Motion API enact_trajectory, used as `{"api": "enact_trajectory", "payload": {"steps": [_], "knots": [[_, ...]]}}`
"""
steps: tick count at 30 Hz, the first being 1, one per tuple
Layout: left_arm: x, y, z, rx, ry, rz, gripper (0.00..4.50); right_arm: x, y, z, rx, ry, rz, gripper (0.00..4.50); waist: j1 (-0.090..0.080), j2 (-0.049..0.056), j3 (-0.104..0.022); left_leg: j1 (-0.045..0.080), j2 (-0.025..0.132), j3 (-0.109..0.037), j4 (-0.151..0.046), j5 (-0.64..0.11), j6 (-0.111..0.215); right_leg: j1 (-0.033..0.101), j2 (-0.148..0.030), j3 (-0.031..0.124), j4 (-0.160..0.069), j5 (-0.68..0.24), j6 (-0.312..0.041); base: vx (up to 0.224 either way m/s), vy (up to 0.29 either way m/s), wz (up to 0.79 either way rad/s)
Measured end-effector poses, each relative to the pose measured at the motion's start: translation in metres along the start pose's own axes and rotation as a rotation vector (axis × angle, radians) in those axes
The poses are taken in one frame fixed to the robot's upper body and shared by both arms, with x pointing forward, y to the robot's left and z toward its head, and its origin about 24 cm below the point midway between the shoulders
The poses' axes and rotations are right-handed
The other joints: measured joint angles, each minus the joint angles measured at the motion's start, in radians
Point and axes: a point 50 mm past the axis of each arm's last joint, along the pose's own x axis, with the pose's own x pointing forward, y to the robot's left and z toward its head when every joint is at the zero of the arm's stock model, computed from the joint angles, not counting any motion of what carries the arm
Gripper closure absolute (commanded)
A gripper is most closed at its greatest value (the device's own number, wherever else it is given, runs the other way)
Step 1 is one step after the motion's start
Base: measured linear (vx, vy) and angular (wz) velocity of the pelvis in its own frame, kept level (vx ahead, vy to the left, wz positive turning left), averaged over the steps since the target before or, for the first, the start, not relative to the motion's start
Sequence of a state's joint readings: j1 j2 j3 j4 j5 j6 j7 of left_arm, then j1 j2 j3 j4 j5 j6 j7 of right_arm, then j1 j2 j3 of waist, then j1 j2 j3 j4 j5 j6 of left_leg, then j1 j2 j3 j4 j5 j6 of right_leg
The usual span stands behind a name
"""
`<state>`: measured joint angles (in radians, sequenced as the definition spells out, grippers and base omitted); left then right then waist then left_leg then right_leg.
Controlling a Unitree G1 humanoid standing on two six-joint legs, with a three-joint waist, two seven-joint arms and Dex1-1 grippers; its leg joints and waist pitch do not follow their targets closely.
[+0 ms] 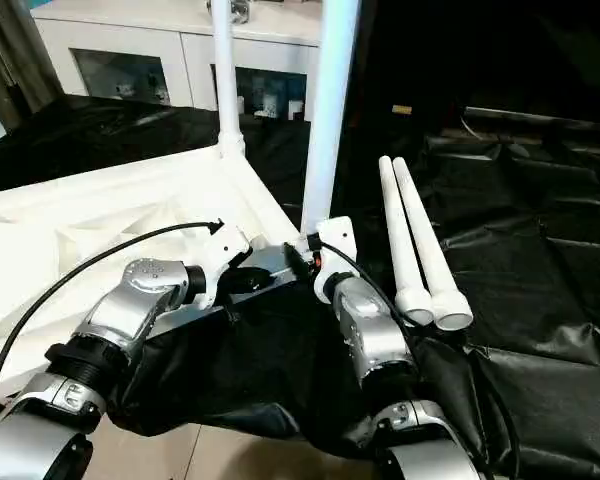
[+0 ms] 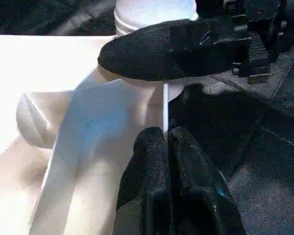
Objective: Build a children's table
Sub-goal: Rotate leg to tighten
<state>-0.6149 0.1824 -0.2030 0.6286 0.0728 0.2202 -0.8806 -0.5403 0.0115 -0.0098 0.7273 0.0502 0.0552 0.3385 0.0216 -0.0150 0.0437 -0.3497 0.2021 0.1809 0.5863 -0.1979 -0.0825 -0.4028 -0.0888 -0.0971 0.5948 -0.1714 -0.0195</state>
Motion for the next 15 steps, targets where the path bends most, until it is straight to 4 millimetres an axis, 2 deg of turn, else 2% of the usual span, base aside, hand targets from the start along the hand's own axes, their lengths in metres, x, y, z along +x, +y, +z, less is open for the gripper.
{"api": "enact_trajectory", "payload": {"steps": [3, 6, 13, 15], "knots": [[-0.004, -0.001, -0.001, 0.011, -0.002, -0.010, 4.50, -0.003, -0.001, 0.000, -0.029, 0.003, 0.067, 0.55, -0.002, 0.000, 0.000, 0.000, 0.000, 0.000, -0.001, 0.000, 0.000, 0.000, 0.000, 0.000, 0.000, 0.000, 0.000, 0.000, 0.000, 0.00], [-0.014, 0.001, -0.005, 0.044, 0.005, -0.065, 4.50, -0.014, -0.006, -0.001, -0.115, 0.028, 0.215, 0.55, -0.001, 0.000, 0.000, 0.000, 0.001, 0.000, -0.001, 0.000, 0.000, -0.001, 0.001, 0.000, 0.001, 0.000, 0.000, 0.000, 0.000, 0.00], [-0.031, -0.001, -0.009, 0.094, 0.011, -0.215, 4.50, -0.036, -0.015, 0.002, -0.206, 0.087, 0.494, 0.55, 0.010, 0.001, 0.000, -0.001, 0.001, 0.000, -0.001, 0.000, 0.001, -0.001, 0.001, 0.000, -0.001, 0.000, -0.002, 0.000, 0.000, 0.00], [-0.033, -0.001, -0.010, 0.095, 0.015, -0.238, 4.50, -0.040, -0.018, 0.003, -0.221, 0.108, 0.542, 0.81, 0.012, 0.001, 0.000, -0.001, 0.001, 0.000, 0.000, 0.000, 0.001, -0.002, 0.001, 0.000, -0.001, 0.000, -0.002, 0.000, 0.000, 0.00]]}}
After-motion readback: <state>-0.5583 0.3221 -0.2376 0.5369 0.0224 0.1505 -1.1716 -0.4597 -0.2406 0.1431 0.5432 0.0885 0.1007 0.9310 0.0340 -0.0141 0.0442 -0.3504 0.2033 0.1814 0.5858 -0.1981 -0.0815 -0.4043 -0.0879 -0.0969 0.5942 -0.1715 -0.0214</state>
